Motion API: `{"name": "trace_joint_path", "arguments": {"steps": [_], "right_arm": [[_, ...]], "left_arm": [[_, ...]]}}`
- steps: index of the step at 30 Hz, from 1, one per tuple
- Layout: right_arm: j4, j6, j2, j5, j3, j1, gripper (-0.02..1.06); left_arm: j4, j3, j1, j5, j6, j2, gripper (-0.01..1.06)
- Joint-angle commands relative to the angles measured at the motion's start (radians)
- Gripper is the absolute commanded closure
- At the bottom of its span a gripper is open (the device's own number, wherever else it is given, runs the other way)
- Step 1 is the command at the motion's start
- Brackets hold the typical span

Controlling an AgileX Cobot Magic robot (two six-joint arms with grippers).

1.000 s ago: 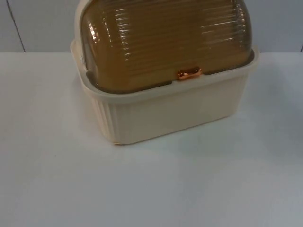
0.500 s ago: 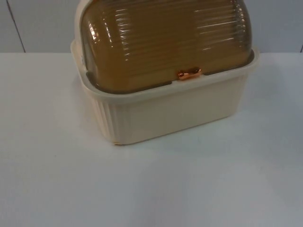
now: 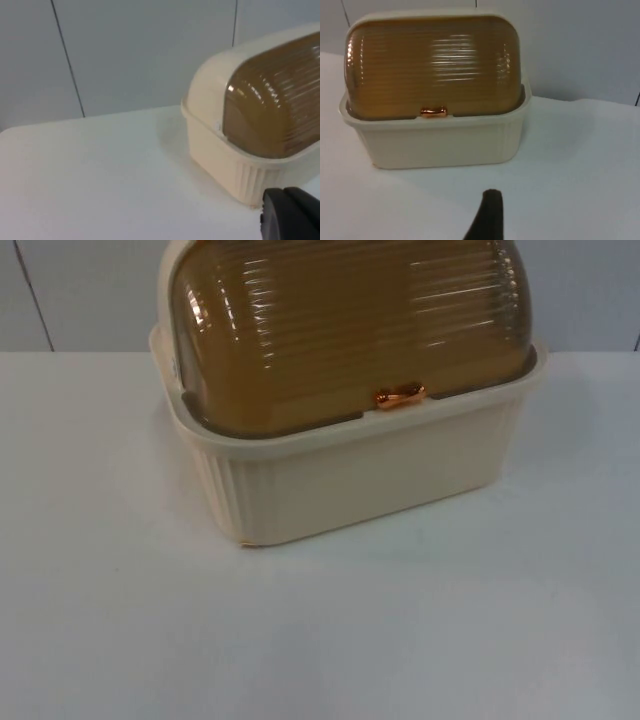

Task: Open the box lid with the left hand, place the block into the box with the right hand, then close the box lid with the left hand.

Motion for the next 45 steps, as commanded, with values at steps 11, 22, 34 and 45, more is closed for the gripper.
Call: {"name": "trace_joint_path", "arguments": {"steps": [11, 22, 34, 45], "right_arm": [[-0.025, 0.052, -0.180, 0.173, 0.023, -0.004, 0.32], [-0.049, 0.052, -0.180, 0.211, 0.097, -0.004, 0.32], [-0.044, 0.054, -0.180, 0.221, 0.104, -0.004, 0.32], [-0.164, 0.162, -0.180, 0.217, 0.104, -0.004, -0.01]], "left_arm": [[0.066, 0.129, 0.004, 0.146, -0.054, -0.135, 1.05], [0.066, 0.185, 0.004, 0.158, -0.054, -0.135, 1.05], [0.066, 0.184, 0.004, 0.158, -0.046, -0.135, 1.05], [0.066, 0.184, 0.004, 0.158, -0.054, -0.135, 0.41]]}}
